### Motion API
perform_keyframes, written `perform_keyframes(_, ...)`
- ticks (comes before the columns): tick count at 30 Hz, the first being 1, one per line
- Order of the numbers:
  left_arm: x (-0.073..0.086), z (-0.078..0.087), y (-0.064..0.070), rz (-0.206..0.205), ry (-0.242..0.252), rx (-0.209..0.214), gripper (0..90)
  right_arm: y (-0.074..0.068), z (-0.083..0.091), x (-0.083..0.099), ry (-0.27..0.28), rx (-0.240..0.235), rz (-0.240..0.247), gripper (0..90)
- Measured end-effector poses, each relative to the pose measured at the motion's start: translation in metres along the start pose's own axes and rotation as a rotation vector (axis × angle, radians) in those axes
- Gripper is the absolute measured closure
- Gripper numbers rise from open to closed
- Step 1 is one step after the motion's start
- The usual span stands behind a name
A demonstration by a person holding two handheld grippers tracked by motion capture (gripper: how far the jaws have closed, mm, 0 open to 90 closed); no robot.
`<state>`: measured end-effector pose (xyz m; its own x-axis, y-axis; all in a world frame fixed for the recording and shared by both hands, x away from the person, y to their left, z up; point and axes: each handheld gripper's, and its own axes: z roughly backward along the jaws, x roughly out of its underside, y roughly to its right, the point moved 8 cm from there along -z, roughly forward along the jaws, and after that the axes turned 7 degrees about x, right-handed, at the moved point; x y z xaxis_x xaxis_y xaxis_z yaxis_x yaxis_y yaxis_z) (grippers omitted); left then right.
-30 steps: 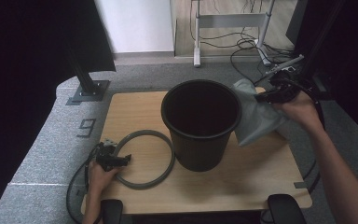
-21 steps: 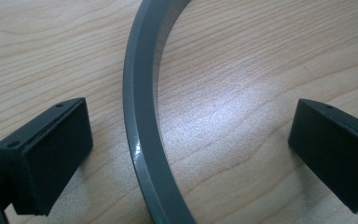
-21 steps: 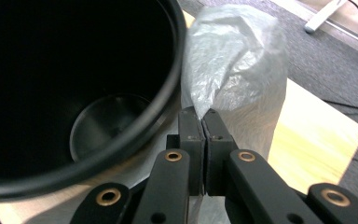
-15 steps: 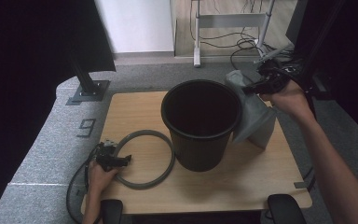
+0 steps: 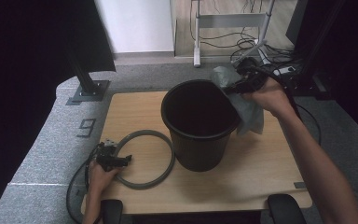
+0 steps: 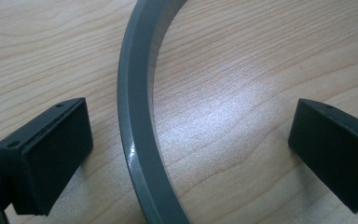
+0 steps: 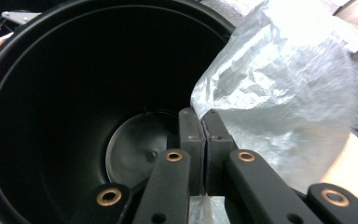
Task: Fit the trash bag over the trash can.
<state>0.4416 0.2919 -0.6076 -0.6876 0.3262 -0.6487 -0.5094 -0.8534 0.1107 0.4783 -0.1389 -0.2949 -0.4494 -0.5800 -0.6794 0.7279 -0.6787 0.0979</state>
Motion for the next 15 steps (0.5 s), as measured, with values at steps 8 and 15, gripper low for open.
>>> perform_keyframes(8, 0.000, 0.000, 0.000, -0.002, 0.000, 0.002, 0.0, -0.022, -0.022, -0.013, -0.021, -0.045, 0.037, 87.3)
perform_keyframes(15, 0.000, 0.000, 0.000, -0.003, 0.000, 0.003, 0.0, -0.041, -0.043, -0.024, -0.041, -0.081, 0.073, 87.2)
